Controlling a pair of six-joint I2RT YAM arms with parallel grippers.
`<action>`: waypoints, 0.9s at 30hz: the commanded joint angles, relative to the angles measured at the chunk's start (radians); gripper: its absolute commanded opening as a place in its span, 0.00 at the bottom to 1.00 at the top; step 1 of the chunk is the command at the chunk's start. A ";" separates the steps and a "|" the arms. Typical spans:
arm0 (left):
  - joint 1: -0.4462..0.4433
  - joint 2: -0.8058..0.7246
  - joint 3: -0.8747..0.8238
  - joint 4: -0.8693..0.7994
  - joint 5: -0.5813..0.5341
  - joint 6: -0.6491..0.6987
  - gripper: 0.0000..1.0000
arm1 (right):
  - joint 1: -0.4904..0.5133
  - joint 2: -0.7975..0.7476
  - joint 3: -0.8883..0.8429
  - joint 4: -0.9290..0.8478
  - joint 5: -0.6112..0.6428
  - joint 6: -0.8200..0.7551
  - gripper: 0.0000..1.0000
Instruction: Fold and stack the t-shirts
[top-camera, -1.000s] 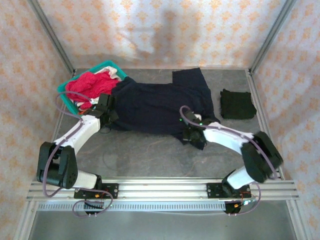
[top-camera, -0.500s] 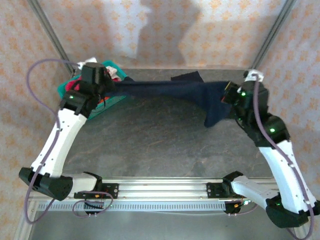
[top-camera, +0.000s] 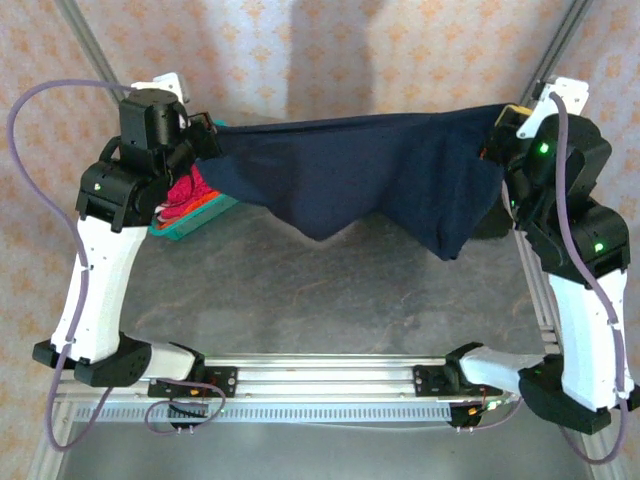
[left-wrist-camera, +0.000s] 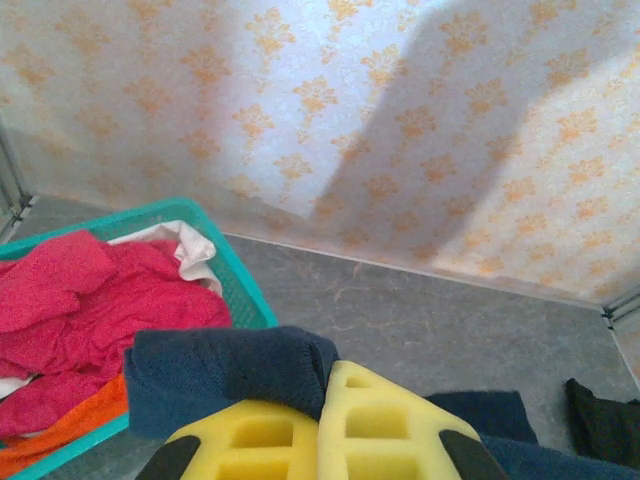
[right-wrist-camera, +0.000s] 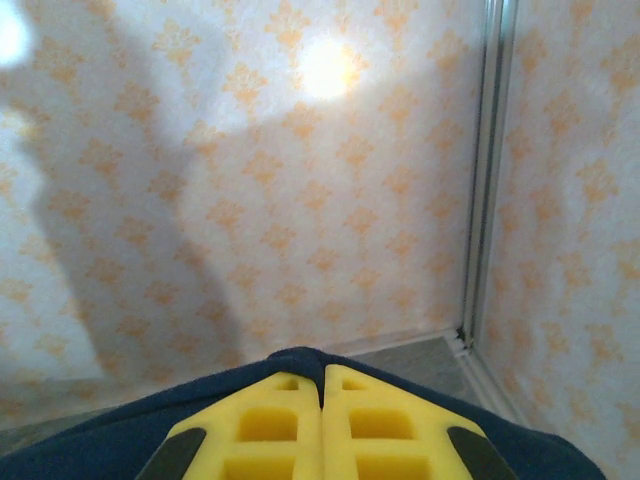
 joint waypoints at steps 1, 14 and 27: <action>0.007 0.050 0.070 -0.051 -0.034 0.044 0.00 | -0.033 0.063 0.093 -0.006 0.158 -0.083 0.00; 0.008 0.419 0.263 0.060 -0.125 0.098 0.00 | -0.297 0.478 0.275 -0.038 -0.289 0.110 0.00; 0.014 0.455 0.587 0.068 -0.135 0.109 0.00 | -0.359 0.436 0.517 0.094 -0.376 0.167 0.00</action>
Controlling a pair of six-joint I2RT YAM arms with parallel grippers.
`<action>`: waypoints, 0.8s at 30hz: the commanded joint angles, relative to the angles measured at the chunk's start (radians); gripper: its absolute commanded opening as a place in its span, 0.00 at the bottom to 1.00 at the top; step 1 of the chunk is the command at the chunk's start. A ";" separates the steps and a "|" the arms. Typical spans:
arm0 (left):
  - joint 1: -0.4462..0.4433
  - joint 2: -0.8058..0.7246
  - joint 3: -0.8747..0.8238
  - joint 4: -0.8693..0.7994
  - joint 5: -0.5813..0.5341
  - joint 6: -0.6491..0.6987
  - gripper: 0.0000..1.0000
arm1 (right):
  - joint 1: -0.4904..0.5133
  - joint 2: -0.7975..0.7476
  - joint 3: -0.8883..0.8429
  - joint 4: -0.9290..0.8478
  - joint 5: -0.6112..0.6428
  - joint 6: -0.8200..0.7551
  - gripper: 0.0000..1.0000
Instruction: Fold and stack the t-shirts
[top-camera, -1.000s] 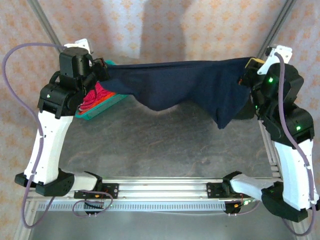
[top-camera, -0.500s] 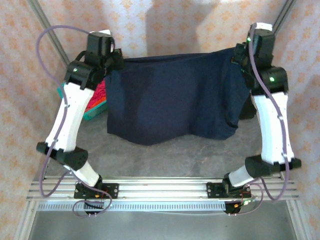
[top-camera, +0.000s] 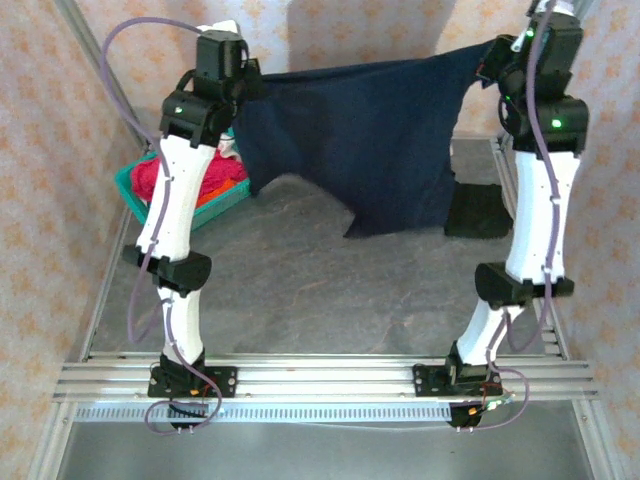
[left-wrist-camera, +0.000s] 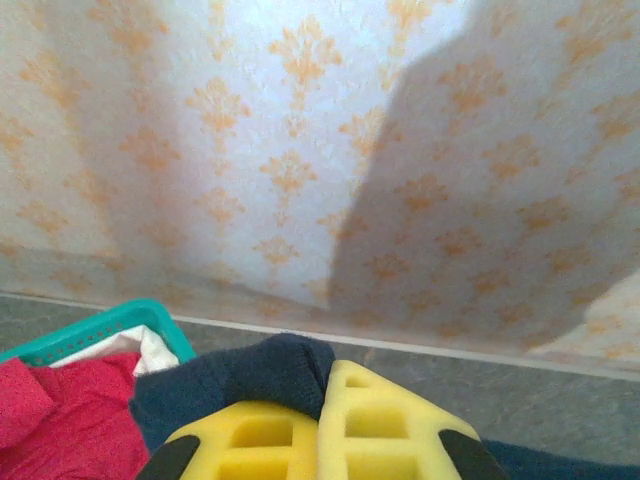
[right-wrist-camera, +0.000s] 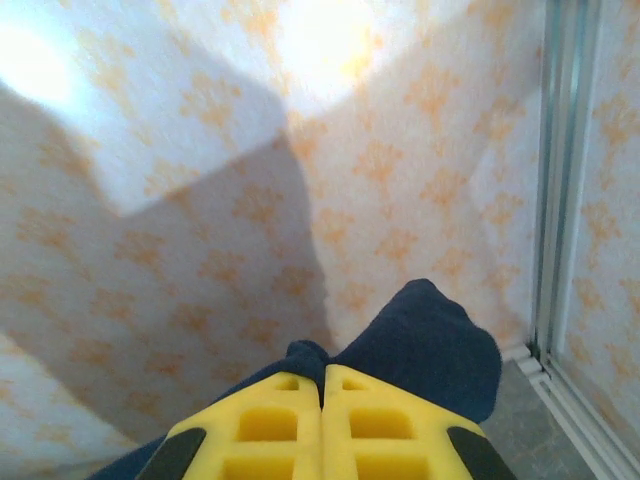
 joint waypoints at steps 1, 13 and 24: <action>0.019 -0.219 -0.182 0.129 -0.035 0.011 0.00 | -0.016 -0.197 -0.168 0.205 0.008 0.021 0.00; 0.018 -0.650 -1.243 0.430 0.026 -0.106 0.00 | -0.016 -0.621 -1.139 0.255 -0.125 0.019 0.00; 0.008 -0.727 -1.826 0.522 0.057 -0.294 0.00 | -0.016 -0.780 -1.898 0.302 -0.406 0.248 0.00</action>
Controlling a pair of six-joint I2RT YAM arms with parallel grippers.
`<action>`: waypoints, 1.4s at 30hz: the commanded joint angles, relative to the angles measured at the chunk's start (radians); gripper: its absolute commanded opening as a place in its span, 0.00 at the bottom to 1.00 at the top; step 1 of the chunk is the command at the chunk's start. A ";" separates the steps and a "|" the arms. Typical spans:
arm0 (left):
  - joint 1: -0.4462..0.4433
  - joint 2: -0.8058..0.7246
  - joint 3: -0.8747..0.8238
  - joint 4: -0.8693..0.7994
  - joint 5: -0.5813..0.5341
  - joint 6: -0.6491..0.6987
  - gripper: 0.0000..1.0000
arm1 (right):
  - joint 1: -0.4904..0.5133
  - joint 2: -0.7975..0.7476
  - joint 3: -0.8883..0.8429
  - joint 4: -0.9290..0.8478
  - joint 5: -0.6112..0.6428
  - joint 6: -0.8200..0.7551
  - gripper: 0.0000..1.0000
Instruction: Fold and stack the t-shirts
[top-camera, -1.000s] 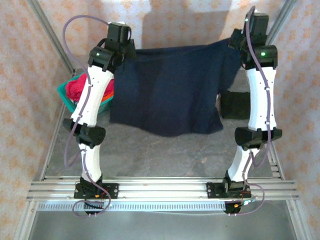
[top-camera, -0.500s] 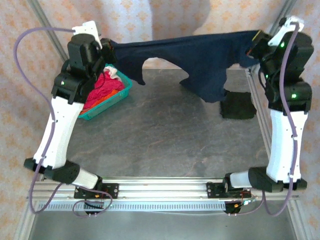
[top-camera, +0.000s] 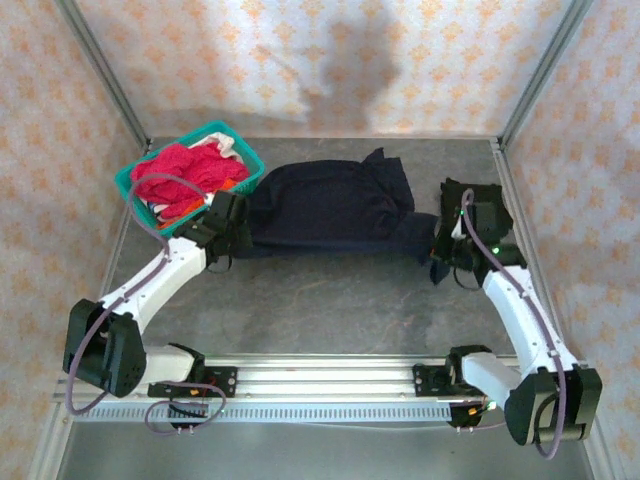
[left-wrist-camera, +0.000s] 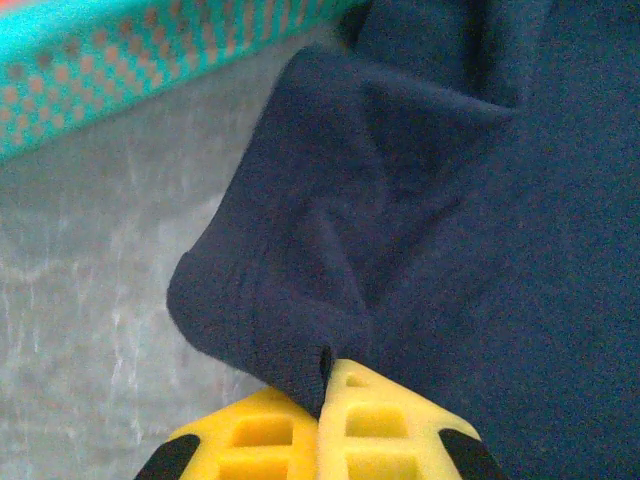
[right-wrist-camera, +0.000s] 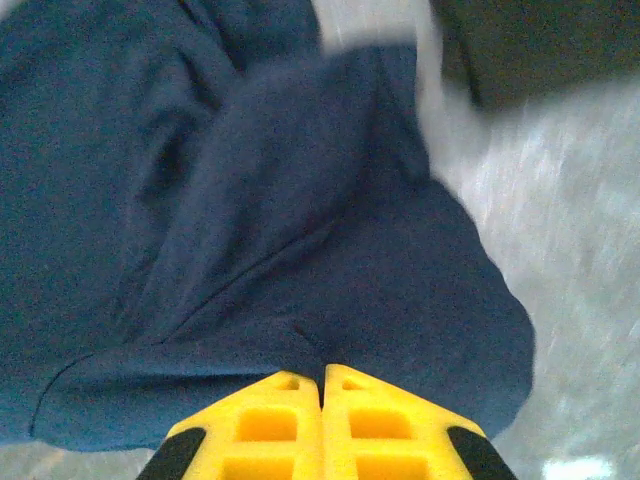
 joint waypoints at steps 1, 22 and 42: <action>0.009 -0.029 -0.061 0.081 -0.021 -0.089 0.00 | -0.012 -0.019 -0.103 0.055 -0.089 0.107 0.00; 0.075 0.365 0.423 0.077 -0.033 0.128 0.68 | 0.023 0.091 -0.093 0.077 -0.093 0.120 0.00; 0.194 1.001 1.122 -0.093 0.062 0.077 0.43 | 0.036 0.066 -0.070 0.033 -0.045 0.134 0.00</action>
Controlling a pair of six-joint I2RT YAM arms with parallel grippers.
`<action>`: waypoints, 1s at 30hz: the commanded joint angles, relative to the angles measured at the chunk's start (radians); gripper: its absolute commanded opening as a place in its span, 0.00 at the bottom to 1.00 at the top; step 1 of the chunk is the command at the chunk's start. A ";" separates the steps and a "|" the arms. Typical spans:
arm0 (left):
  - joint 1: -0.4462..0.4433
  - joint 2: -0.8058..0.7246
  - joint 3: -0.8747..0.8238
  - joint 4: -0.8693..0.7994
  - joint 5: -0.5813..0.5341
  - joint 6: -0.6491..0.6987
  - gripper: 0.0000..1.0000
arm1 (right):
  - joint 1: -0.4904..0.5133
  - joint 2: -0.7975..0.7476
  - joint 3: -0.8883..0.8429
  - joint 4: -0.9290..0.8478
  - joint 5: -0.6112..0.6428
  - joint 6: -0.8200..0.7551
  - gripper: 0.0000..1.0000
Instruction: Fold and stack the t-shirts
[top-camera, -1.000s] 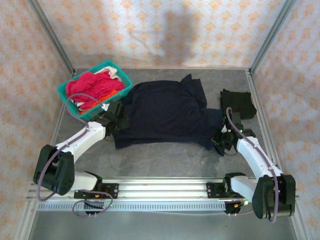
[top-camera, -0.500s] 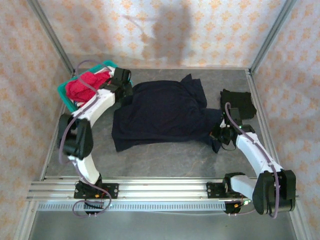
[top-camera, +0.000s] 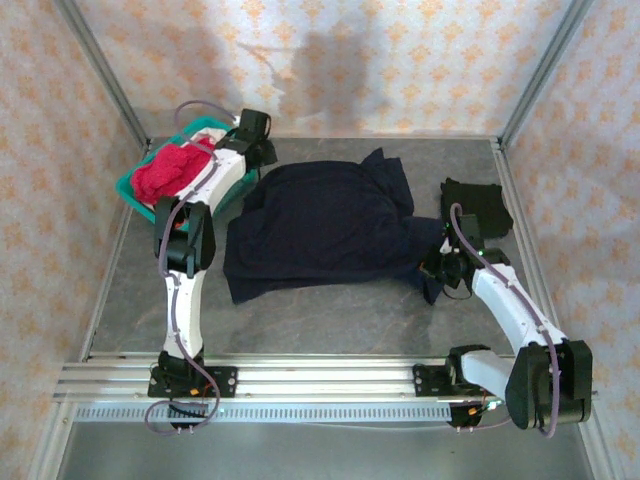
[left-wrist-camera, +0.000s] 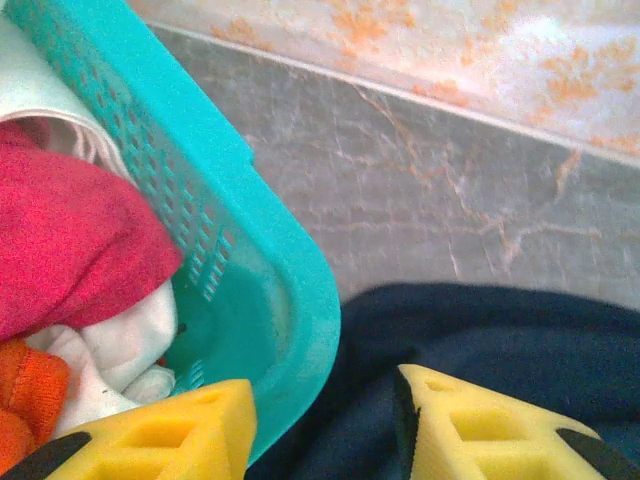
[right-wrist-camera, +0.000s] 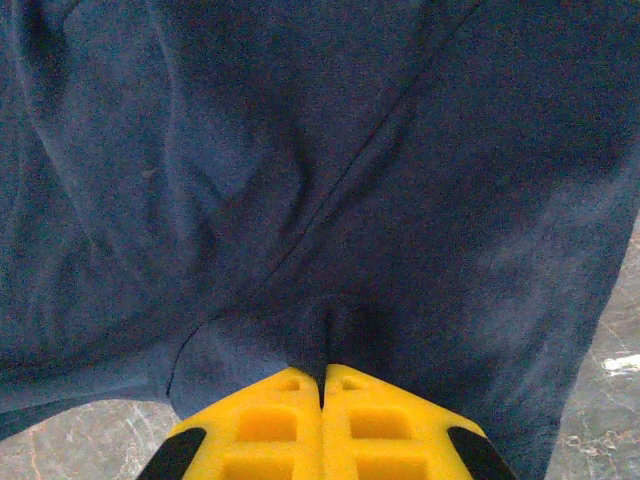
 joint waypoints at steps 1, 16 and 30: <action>0.071 0.079 0.065 -0.134 -0.025 -0.002 0.43 | 0.004 -0.027 0.026 -0.025 0.037 0.013 0.00; 0.189 0.306 0.447 -0.306 -0.086 -0.046 0.47 | 0.006 -0.062 0.020 -0.046 0.032 0.035 0.00; 0.129 0.058 0.320 -0.257 -0.080 0.060 0.44 | 0.006 -0.102 -0.010 -0.033 0.024 0.048 0.00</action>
